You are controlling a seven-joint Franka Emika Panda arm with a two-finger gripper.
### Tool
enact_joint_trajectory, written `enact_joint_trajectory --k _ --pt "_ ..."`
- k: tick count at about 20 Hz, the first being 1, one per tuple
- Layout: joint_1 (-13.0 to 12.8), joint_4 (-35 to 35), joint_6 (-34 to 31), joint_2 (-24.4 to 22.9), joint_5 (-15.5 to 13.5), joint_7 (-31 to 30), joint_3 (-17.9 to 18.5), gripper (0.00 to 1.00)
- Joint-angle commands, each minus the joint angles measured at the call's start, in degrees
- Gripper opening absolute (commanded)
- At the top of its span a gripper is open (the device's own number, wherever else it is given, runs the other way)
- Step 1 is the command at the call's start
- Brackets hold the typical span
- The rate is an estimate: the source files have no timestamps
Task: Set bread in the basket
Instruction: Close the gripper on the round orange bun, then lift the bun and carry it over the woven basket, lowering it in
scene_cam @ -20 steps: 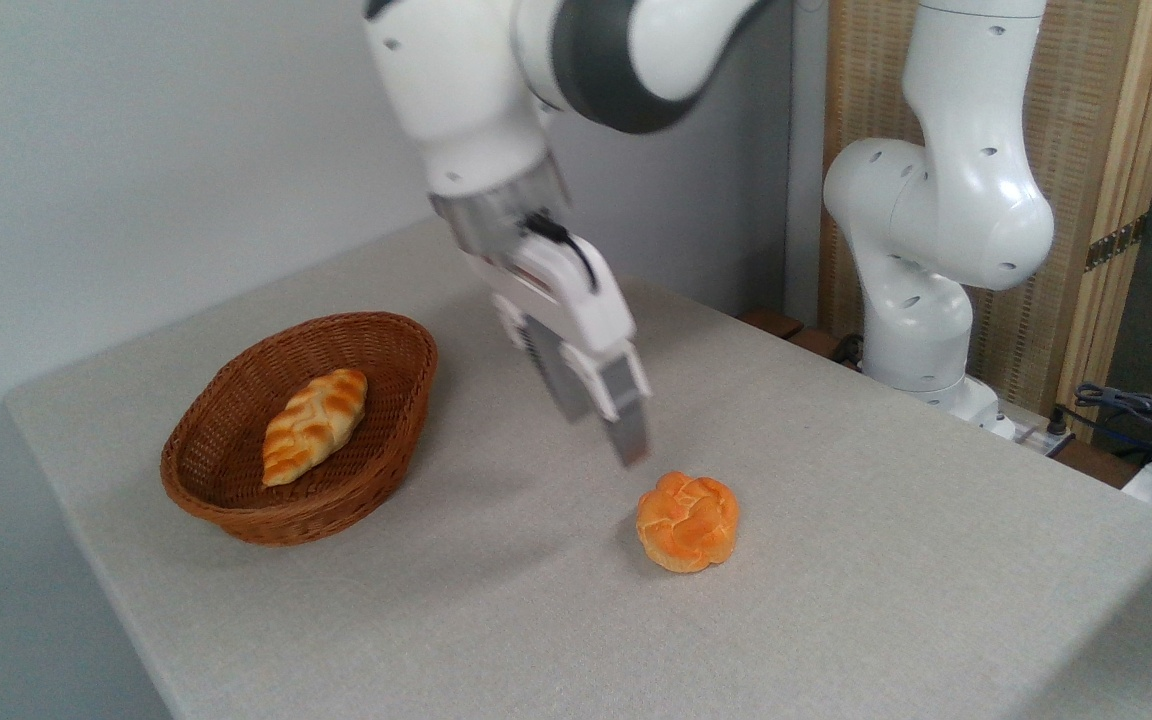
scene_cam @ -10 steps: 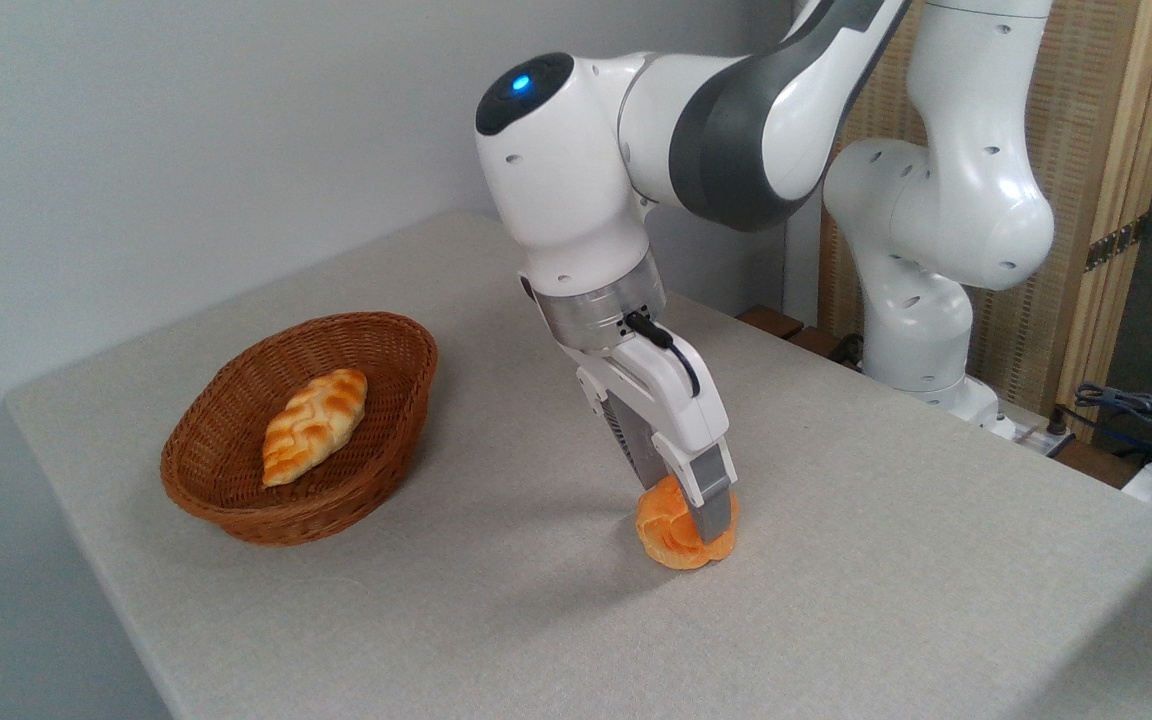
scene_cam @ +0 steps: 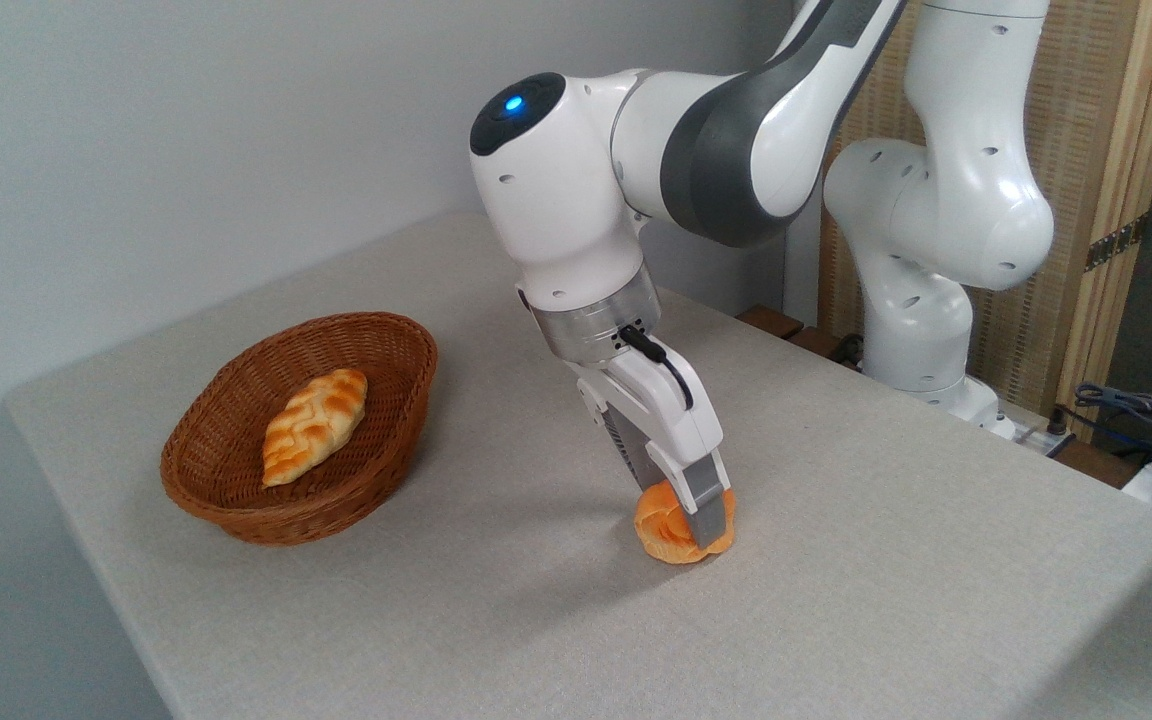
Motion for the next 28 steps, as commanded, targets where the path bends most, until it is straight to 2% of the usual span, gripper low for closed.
enact_joint_trajectory --k 1,5,8,16,17,19,23,26,28 --pt "-0.4 -0.2 1.1 0.3 0.8 0.6 0.4 0.43" --pt "-0.4 -0.1 1.1 0.3 0.6 0.6 0.3 0.43" --pt "-0.5 -0.1 1.1 0.3 0.5 0.6 0.3 0.38" --pt "-0.5 1.4 0.4 0.0 0.0 0.5 0.1 0.38" --pt "-0.6 3.1 -0.2 -0.2 -1.2 0.4 -0.1 0.38" --pt "-0.7 7.2 -2.8 -0.4 -6.6 0.2 -1.0 0.39" --pt "-0.7 13.6 -3.2 0.1 -15.2 -1.3 -7.5 0.39" --pt "-0.7 18.2 -2.2 3.5 -19.5 -6.9 -12.6 0.39" --pt "-0.7 22.4 -0.5 7.6 -20.6 -13.7 -16.2 0.39"
